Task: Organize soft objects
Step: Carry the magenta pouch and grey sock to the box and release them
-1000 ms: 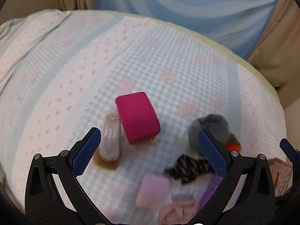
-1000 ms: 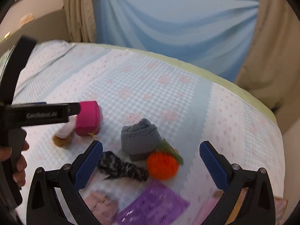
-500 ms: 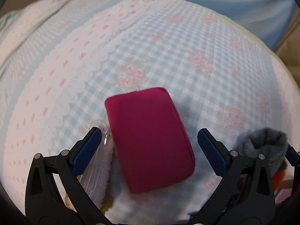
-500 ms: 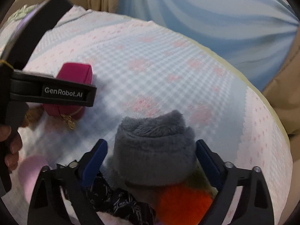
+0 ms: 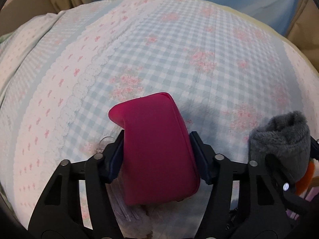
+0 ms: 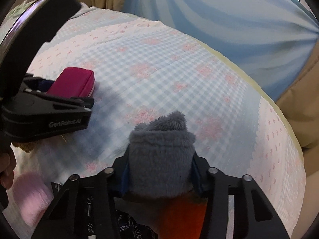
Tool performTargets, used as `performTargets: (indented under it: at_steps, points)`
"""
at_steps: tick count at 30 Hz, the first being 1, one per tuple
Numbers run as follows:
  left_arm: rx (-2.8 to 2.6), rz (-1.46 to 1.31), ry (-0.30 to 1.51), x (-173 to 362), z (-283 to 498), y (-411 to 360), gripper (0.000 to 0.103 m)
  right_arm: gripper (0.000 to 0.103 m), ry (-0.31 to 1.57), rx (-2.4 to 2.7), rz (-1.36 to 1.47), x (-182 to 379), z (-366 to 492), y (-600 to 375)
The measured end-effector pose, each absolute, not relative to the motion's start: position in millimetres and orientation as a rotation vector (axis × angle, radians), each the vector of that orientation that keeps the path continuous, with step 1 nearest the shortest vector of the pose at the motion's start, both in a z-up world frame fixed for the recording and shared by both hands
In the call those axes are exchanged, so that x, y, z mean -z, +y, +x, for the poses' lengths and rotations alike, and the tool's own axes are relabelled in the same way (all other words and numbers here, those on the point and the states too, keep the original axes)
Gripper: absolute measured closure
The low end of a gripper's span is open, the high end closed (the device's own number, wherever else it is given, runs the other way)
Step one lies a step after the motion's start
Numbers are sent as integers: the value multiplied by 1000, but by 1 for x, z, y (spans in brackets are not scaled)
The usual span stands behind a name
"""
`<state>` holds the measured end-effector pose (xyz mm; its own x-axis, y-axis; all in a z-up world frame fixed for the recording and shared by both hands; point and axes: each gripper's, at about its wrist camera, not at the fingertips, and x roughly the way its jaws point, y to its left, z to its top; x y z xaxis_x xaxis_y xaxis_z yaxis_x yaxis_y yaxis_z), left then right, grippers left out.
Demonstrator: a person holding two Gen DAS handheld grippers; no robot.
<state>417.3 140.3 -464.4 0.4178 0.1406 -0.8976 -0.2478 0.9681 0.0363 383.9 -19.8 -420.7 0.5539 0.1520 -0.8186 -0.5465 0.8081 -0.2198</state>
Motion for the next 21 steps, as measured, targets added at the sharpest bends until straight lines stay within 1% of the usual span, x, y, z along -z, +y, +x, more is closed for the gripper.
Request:
performTargets:
  at_steps: [3, 6, 12, 16, 21]
  points:
    - [-225, -116, 1097, 459, 413, 139, 55, 63, 900, -418, -473, 416, 384, -21]
    - [-214, -130, 1091, 453, 408, 139, 58, 64, 868, -399, -443, 401, 380, -25]
    - [-189, -185, 1057, 424, 396, 143, 60, 64, 846, -383, -324, 357, 375, -37]
    - [-159, -209, 1014, 388, 379, 142, 60, 64, 828, -350, -267, 312, 359, -46]
    - [-118, -228, 959, 326, 349, 143, 60, 64, 813, -321, -207, 246, 327, -57]
